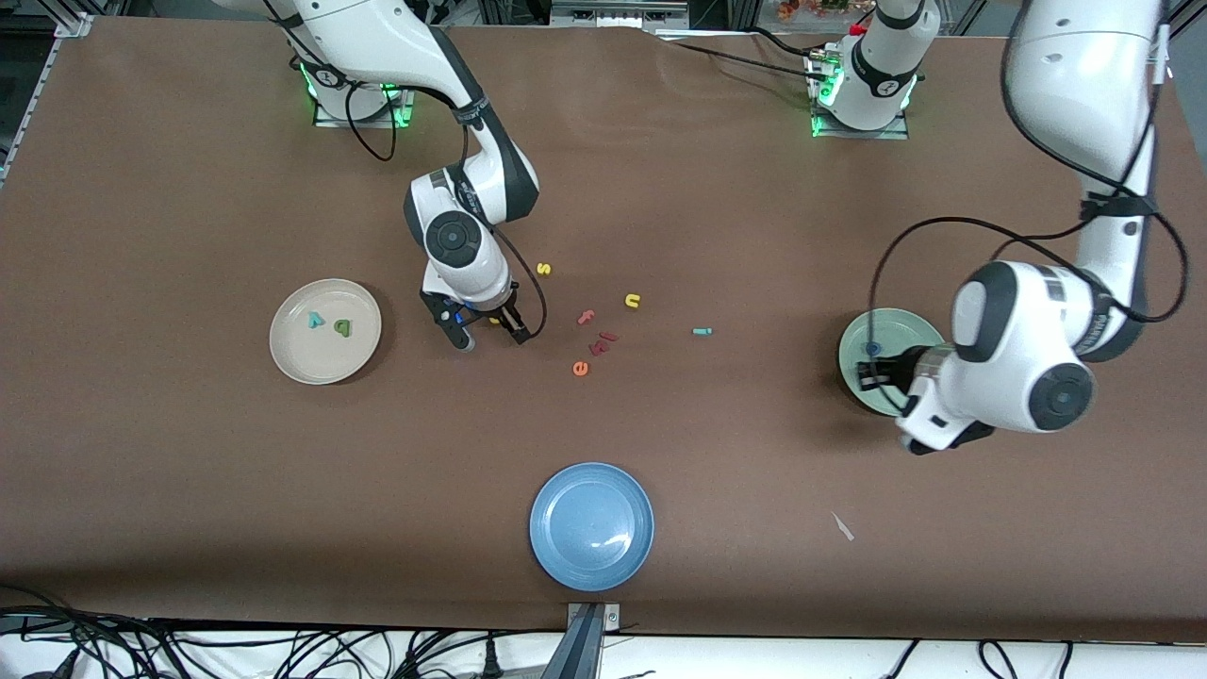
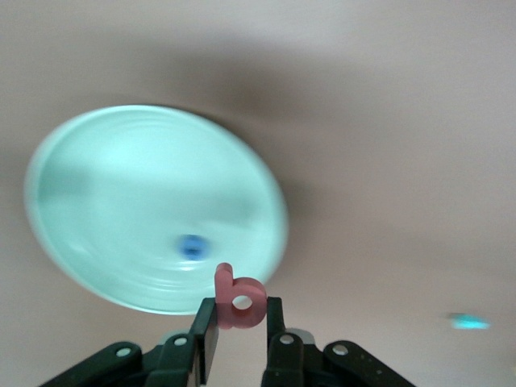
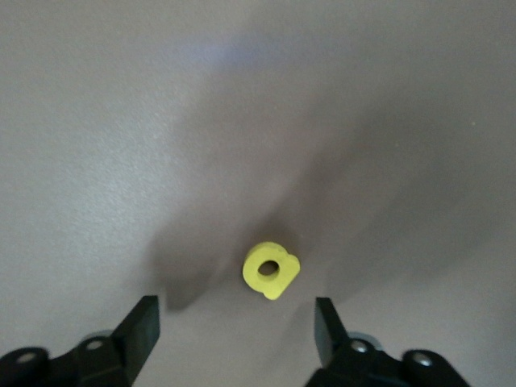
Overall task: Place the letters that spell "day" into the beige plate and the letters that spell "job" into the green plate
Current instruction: 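Drop the pink b on the green plate while the right gripper grasps the yellow letter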
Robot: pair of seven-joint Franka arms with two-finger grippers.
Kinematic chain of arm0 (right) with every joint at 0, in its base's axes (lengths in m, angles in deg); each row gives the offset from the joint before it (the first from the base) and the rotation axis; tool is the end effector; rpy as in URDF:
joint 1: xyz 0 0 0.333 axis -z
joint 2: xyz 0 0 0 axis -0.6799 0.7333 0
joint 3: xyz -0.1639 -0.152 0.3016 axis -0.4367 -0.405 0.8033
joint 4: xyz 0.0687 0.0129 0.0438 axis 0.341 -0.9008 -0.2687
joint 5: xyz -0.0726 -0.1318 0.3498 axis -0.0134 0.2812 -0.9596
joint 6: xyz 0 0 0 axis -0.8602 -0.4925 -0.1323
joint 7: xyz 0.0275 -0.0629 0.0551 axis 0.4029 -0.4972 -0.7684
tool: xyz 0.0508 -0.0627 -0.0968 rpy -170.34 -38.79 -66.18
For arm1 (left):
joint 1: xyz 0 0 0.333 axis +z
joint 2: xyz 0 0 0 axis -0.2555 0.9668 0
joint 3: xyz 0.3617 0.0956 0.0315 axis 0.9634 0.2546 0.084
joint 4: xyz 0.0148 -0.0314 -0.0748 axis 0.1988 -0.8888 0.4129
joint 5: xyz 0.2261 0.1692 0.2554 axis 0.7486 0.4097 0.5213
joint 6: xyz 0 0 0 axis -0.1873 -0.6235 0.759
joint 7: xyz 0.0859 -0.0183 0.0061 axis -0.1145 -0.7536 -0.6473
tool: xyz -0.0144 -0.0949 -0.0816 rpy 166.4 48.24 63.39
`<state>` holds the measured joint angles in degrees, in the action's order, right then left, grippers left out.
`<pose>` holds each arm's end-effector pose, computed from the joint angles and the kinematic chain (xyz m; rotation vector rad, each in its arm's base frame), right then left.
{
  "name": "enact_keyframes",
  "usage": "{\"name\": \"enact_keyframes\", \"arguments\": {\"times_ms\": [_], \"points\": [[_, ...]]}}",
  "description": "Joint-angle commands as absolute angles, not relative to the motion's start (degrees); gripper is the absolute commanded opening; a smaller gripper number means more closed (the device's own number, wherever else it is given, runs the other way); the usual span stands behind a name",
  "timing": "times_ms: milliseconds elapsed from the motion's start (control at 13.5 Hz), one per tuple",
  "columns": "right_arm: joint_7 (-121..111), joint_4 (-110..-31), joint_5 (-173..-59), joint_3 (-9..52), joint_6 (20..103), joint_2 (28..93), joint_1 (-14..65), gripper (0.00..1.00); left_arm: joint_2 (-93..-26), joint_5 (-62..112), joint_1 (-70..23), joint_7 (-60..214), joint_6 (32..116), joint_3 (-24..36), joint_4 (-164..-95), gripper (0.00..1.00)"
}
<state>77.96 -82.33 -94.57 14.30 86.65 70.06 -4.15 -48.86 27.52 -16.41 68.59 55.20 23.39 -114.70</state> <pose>0.5209 0.3729 0.2224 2.7911 -1.4080 -0.0972 0.6795 -0.0420 0.3136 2.9973 0.3781 -0.6412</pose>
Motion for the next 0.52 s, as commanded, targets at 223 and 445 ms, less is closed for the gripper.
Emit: {"name": "enact_keyframes", "arguments": {"times_ms": [223,445], "points": [[78.1,-83.2,-95.4,13.7,86.7,69.9,-4.4,0.73,-45.9,29.8,-10.8,76.6,58.4,22.5,-122.8,0.15],[77.7,-83.6,-95.3,13.2,86.8,69.8,-4.3,0.71,-45.6,31.7,-10.5,78.1,64.2,22.5,-127.8,0.49]]}}
